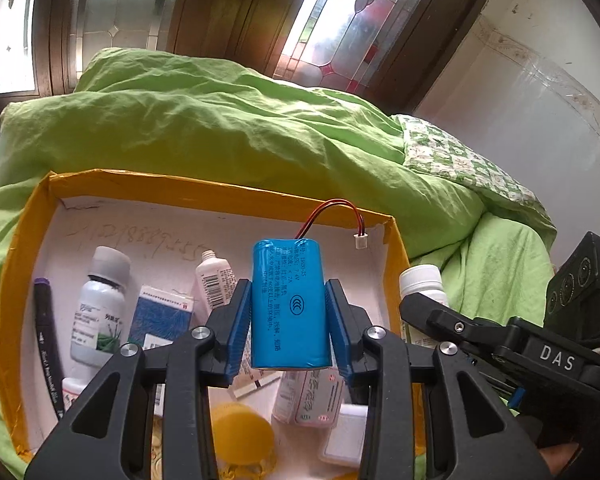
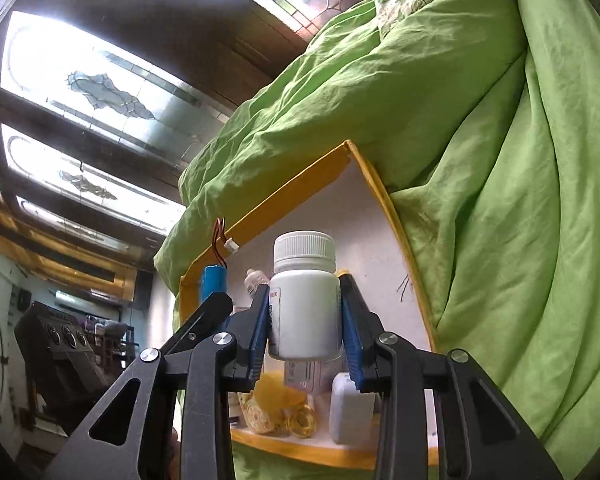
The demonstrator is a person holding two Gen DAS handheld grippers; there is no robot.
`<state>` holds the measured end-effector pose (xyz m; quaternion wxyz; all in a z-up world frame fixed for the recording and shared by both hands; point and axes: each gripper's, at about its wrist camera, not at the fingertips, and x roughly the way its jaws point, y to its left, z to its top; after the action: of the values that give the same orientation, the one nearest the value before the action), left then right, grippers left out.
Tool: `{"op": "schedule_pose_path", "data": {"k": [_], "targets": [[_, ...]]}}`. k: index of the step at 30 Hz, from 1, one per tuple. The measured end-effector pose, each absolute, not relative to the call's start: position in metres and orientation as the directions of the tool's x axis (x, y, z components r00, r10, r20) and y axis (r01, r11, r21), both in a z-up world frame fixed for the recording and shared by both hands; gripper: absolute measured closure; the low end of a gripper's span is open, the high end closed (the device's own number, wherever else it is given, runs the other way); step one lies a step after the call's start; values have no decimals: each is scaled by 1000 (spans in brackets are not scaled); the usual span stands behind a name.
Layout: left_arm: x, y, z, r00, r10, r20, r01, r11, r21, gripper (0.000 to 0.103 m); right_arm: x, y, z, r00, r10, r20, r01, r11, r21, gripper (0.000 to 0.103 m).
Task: Organize rigid objects
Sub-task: 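Carry the battery and pill bottle into the tray and open both tools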
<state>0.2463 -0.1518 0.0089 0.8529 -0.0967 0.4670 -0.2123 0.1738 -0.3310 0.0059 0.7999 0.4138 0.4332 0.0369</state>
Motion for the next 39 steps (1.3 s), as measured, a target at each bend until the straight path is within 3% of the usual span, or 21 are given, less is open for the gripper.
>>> {"op": "schedule_pose_path", "data": {"k": [19, 23, 26, 28, 33, 38, 39], "targets": [[283, -170, -28, 492, -365, -790, 232, 930, -285, 69, 224, -314, -11, 598, 257, -759, 262, 833, 488, 73], [282, -168, -23, 501, -383, -776, 245, 923, -298, 69, 223, -316, -8, 608, 233, -759, 279, 832, 479, 62], [277, -166, -13, 512, -388, -767, 254, 921, -296, 69, 214, -317, 0, 629, 229, -743, 281, 824, 492, 61], [269, -164, -4, 521, -389, -760, 259, 920, -293, 66, 204, -319, 7, 648, 210, -732, 297, 816, 496, 57], [233, -146, 25, 581, -362, -729, 255, 931, -259, 40, 170, -318, 26, 678, 162, -717, 352, 785, 510, 47], [181, -111, 50, 637, -283, -717, 244, 956, -161, 30, 128, -300, 43, 680, 117, -724, 357, 809, 466, 28], [168, -102, 54, 658, -249, -710, 234, 965, -121, 25, 119, -295, 45, 676, 107, -729, 354, 821, 449, 20]]}}
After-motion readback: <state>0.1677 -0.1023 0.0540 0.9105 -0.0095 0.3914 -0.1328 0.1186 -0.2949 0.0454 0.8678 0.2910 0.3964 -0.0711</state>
